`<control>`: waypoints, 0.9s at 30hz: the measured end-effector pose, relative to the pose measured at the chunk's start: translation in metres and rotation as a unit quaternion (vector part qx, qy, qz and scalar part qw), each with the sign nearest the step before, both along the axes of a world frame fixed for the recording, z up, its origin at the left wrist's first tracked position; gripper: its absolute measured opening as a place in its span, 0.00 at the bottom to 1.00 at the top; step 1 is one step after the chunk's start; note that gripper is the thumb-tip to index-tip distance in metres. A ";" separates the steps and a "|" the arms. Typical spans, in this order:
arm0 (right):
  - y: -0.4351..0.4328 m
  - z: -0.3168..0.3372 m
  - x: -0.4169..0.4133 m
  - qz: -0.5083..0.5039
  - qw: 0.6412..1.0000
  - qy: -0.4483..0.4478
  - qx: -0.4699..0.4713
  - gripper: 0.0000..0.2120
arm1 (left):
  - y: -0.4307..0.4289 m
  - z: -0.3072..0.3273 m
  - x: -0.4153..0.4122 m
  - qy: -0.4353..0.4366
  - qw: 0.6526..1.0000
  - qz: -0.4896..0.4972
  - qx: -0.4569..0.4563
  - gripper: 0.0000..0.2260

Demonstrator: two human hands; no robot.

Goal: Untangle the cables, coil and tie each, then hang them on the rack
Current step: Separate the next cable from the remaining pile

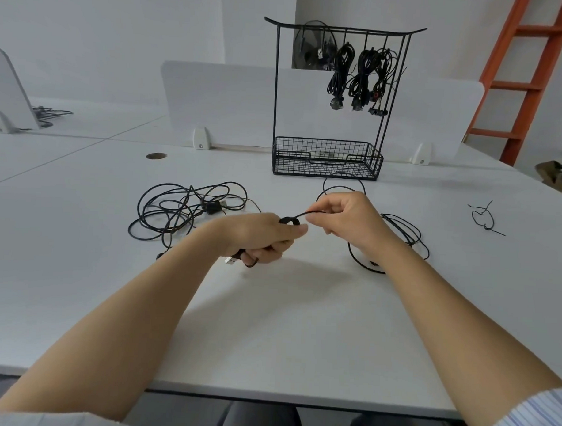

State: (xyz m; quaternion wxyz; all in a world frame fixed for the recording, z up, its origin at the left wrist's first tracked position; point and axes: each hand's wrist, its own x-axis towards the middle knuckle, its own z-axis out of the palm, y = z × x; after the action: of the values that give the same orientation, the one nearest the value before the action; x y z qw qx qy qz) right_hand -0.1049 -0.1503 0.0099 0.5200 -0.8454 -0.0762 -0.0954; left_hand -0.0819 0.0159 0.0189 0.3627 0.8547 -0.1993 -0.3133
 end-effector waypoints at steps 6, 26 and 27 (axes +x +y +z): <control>-0.011 0.003 0.001 -0.006 0.993 0.034 0.112 0.05 | 0.009 0.003 0.008 0.035 0.966 0.065 -0.246 0.26; 0.004 -0.011 0.004 -0.006 0.976 0.014 -0.219 0.12 | 0.018 -0.002 0.033 0.120 0.644 0.374 -0.657 0.27; 0.001 -0.011 0.005 -0.024 0.975 0.001 -0.222 0.16 | 0.019 -0.002 0.032 0.143 0.647 0.371 -0.651 0.28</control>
State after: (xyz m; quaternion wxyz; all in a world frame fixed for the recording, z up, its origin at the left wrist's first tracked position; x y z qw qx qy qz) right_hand -0.0999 -0.1488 -0.0006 0.3167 -0.9415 -0.0746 -0.0882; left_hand -0.0501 0.0346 0.0167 0.9355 0.3462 0.0362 -0.0601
